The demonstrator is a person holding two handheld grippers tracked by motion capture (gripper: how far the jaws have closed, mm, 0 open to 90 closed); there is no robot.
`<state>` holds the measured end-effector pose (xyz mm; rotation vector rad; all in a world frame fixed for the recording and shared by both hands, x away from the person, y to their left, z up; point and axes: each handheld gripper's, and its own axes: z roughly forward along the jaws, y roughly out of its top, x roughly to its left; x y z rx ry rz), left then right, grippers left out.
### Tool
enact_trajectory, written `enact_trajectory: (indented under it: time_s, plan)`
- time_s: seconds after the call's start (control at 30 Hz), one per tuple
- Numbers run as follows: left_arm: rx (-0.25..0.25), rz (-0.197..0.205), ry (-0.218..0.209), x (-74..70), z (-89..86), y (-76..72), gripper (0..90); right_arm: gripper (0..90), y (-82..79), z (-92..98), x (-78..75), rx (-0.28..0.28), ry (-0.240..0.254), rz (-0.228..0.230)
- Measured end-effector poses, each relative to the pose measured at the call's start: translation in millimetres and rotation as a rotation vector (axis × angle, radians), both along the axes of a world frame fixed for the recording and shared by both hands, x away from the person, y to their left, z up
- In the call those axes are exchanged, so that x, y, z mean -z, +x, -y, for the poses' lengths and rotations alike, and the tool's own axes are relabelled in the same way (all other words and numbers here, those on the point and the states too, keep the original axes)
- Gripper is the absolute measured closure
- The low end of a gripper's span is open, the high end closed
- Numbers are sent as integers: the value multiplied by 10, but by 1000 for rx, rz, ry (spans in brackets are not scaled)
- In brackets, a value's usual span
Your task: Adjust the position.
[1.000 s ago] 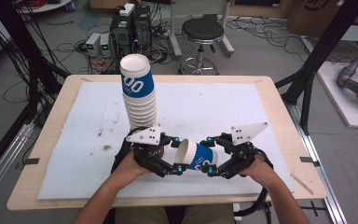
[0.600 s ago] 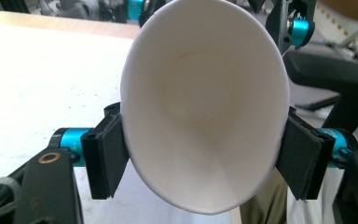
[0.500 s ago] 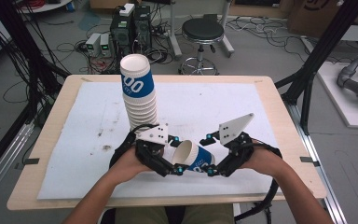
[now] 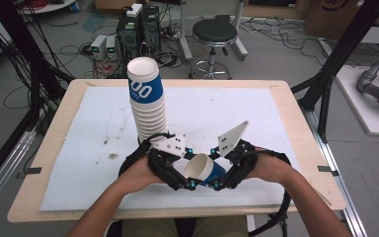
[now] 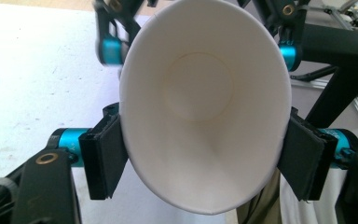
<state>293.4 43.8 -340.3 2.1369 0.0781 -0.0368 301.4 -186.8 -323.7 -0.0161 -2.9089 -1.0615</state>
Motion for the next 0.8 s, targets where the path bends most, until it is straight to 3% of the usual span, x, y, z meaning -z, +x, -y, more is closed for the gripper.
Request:
enact_trajectory:
  time_s: [0.3,0.33,0.37,0.53,0.8]
  plan:
    - [8,14,10,-14,43,-23,254,300,6,-32,22,-15,-29,-42]
    - [-7,10,-16,-4,38,-26,248,300,7,-24,18,-5,-24,-35]
    - [-7,10,-16,-4,38,-26,244,300,7,-24,18,-5,-24,-35]
    - [-81,6,-100,20,-73,0,197,299,38,96,47,39,49,-37]
    - [-162,12,-276,82,-316,-69,195,298,50,356,75,114,154,-24]
